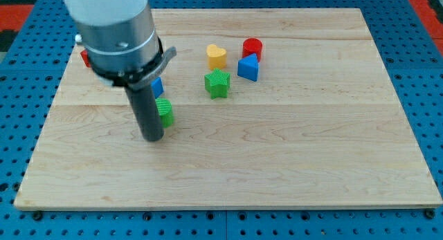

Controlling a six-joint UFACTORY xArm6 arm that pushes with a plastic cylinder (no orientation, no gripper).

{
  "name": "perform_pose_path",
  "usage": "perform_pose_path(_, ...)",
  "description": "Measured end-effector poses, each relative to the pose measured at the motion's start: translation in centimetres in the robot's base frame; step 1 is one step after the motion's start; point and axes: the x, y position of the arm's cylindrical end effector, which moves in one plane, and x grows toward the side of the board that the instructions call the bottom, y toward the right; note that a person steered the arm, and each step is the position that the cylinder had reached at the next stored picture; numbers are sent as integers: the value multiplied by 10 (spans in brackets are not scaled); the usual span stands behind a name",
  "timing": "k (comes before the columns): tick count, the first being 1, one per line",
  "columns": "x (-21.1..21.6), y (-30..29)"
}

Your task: Slide the red star to the top left of the hexagon

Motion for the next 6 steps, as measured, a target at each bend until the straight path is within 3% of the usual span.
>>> perform_pose_path(3,-53,31)
perform_pose_path(4,-18,13)
perform_pose_path(5,-41,-75)
perform_pose_path(6,-98,-102)
